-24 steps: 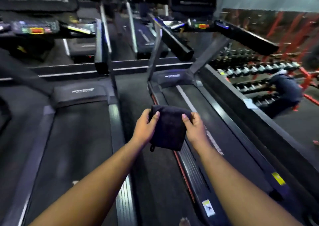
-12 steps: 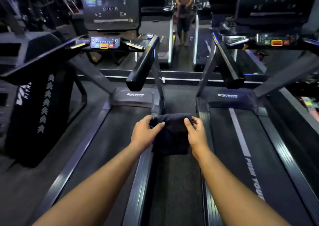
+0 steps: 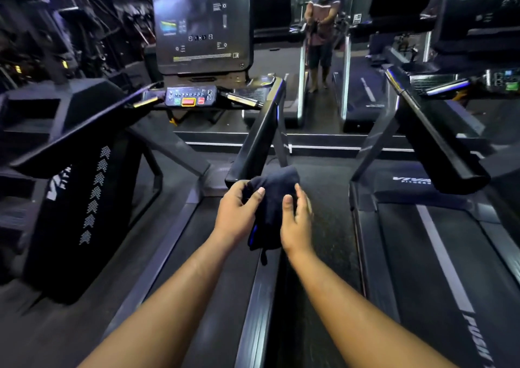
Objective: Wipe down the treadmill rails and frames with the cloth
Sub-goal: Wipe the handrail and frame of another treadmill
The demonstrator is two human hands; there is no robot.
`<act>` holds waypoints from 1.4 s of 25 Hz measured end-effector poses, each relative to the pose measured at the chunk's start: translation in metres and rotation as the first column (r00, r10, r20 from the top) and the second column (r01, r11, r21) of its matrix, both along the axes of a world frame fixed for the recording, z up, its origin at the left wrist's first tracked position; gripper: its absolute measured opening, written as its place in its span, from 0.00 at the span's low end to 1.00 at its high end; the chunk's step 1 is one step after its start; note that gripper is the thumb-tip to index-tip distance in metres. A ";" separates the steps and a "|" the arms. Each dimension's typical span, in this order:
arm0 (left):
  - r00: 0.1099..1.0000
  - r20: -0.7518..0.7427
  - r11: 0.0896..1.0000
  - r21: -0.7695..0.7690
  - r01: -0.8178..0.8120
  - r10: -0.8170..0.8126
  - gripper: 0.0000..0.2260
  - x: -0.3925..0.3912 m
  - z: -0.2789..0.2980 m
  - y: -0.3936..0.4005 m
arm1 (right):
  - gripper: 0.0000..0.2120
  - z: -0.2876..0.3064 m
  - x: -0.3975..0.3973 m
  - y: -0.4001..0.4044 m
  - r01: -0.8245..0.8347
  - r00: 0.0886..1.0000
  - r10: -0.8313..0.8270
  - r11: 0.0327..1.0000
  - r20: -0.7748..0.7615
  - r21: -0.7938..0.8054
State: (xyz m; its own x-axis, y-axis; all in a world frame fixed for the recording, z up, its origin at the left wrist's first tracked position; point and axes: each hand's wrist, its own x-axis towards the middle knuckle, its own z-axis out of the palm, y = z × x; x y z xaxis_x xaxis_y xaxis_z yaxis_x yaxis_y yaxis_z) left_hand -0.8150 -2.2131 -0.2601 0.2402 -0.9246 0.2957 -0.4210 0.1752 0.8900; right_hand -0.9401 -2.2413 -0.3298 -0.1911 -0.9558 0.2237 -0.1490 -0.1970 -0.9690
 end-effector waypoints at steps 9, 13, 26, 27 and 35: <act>0.970 0.126 0.978 -0.035 -0.207 0.210 0.12 0.088 0.000 -0.066 | 0.43 0.028 0.110 -0.084 -0.245 0.965 0.251 0.966 -0.071 0.086; 0.932 0.262 0.965 0.016 -0.262 0.249 0.21 0.100 -0.019 -0.083 | 0.36 0.023 0.102 -0.115 -0.359 0.903 0.353 0.933 -0.244 0.021; 0.923 -0.344 0.941 0.335 -0.050 0.172 0.19 0.047 0.021 -0.132 | 0.39 0.009 0.095 -0.116 -0.407 0.912 0.409 0.909 -0.012 0.091; 0.925 -0.338 0.940 0.337 -0.052 0.173 0.15 0.045 0.023 -0.137 | 0.37 0.012 0.095 -0.135 -0.389 0.919 0.393 0.917 -0.033 0.088; 0.989 0.062 0.947 0.289 -0.143 0.131 0.39 0.044 0.007 -0.148 | 0.31 0.012 0.100 -0.130 -0.303 0.953 0.302 0.952 0.030 0.051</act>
State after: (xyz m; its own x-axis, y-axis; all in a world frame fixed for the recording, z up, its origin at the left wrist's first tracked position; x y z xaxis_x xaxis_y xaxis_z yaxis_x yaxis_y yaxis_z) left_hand -0.7710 -2.3613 -0.2527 0.3638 -0.9310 0.0305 -0.4603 -0.1512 0.8748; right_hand -0.8399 -2.3709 -0.3179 0.1050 -0.9800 0.1691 -0.0691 -0.1768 -0.9818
